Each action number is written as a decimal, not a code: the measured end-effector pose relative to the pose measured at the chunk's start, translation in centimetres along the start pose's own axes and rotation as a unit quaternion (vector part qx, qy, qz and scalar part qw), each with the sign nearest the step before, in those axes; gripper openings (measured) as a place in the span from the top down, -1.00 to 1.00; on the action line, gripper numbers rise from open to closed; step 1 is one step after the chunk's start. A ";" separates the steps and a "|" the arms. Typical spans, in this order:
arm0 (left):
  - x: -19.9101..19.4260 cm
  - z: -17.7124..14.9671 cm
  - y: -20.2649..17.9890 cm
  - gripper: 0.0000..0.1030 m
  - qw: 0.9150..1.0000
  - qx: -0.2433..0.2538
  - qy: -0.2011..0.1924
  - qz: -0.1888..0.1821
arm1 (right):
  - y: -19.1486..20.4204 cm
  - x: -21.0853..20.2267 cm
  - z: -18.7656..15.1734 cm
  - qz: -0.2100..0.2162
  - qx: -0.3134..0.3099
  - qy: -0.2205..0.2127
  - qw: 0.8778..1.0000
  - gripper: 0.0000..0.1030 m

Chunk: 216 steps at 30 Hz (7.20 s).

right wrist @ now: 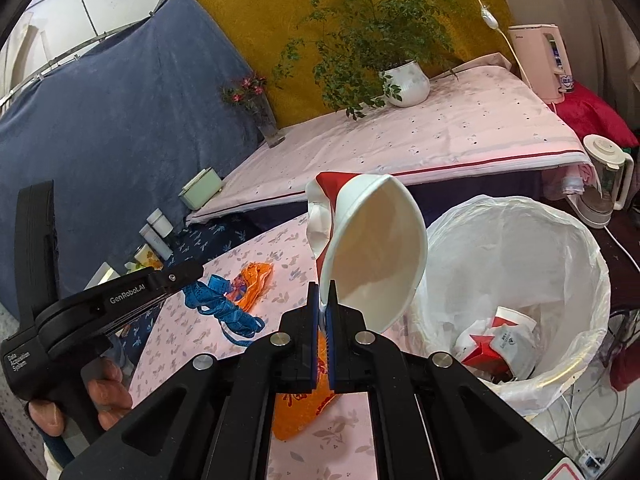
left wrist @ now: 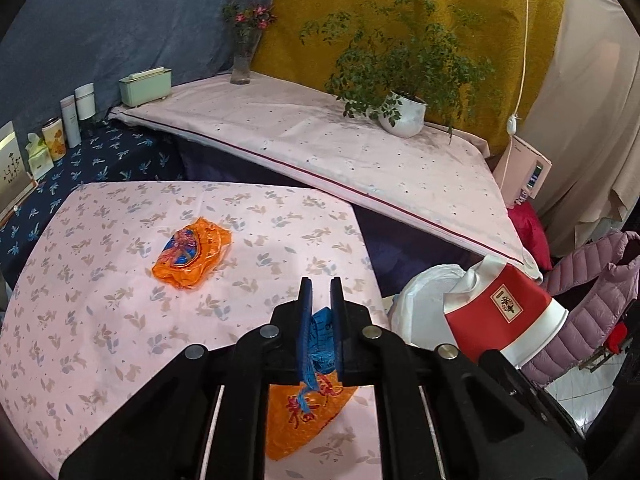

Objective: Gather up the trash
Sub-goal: 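Carry both items over the bin while the left gripper drops the blue ribbon, then open the right gripper to drop the red-white cup into the bin, then move both tools back toward the orange wrappers on the table, then grasp the large orange printed bag with the right gripper while the left grasps the orange wrapper, then lift and carry both orange wrappers over the bin with both grippers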

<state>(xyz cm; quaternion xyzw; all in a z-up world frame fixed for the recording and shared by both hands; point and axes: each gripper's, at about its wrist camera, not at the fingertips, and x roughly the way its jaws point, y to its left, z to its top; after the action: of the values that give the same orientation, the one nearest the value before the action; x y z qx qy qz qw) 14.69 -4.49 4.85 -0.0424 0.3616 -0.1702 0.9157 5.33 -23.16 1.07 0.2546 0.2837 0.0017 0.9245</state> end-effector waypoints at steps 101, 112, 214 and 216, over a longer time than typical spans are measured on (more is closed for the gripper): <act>3.3 -5.9 9.8 -0.31 0.991 -0.081 0.050 0.098 | 2.5 5.9 -7.1 -0.027 -0.029 0.110 0.993 -0.17; 3.4 -6.7 13.6 -0.31 0.986 -0.105 0.055 0.119 | 4.1 9.4 -9.8 -0.035 -0.028 0.152 0.987 -0.28; 8.2 -2.7 -3.7 0.71 0.996 0.046 0.070 -0.021 | -4.3 3.8 0.2 -0.078 0.062 0.003 0.995 0.73; 8.1 -2.9 -5.0 0.71 0.996 0.053 0.071 -0.028 | -5.4 3.0 0.3 -0.082 0.071 -0.003 0.994 0.73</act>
<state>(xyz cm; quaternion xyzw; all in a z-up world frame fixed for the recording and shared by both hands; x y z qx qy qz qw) 16.84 -11.79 -1.56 0.0084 0.4151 -0.2178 0.8833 7.25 -27.53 -2.82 0.2957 0.2998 -0.0947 0.9021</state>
